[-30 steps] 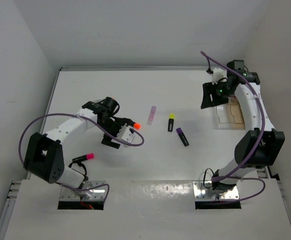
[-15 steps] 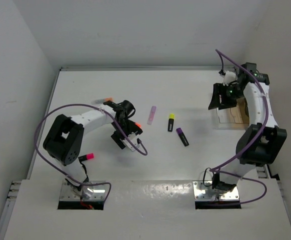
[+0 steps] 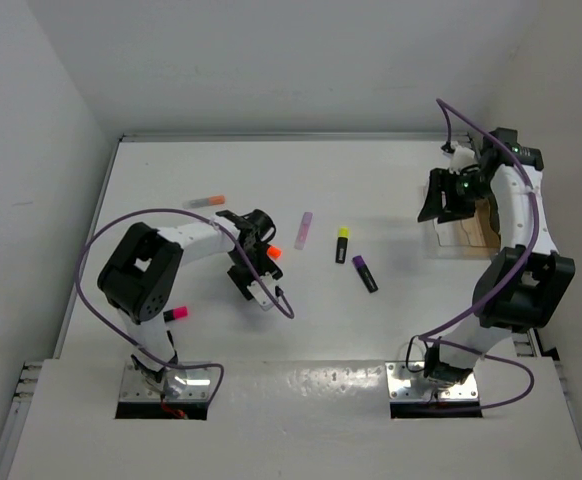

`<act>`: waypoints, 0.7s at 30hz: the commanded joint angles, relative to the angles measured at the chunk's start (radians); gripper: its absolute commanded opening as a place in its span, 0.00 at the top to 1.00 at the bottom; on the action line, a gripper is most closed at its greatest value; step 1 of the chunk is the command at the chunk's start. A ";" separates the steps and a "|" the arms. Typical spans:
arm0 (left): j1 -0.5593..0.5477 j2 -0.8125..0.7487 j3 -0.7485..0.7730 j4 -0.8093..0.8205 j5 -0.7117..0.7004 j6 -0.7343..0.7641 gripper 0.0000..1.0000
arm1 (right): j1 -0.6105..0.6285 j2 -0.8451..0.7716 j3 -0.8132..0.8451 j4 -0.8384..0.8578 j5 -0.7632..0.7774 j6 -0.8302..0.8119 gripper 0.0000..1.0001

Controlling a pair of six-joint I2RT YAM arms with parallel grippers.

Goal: Sort the stationery into containers
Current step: Grab a piece of stationery with the left arm

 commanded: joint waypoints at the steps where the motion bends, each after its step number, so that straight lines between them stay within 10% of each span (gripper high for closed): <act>1: -0.004 0.024 -0.012 0.022 -0.013 0.035 0.40 | -0.005 0.004 0.029 -0.009 -0.039 -0.015 0.43; 12: 0.048 -0.002 0.040 0.070 0.083 -0.192 0.70 | 0.000 -0.084 -0.019 -0.017 -0.186 0.026 0.44; 21: 0.053 -0.060 0.399 0.134 0.336 -1.201 0.79 | 0.126 -0.315 -0.281 0.328 -0.378 0.392 0.44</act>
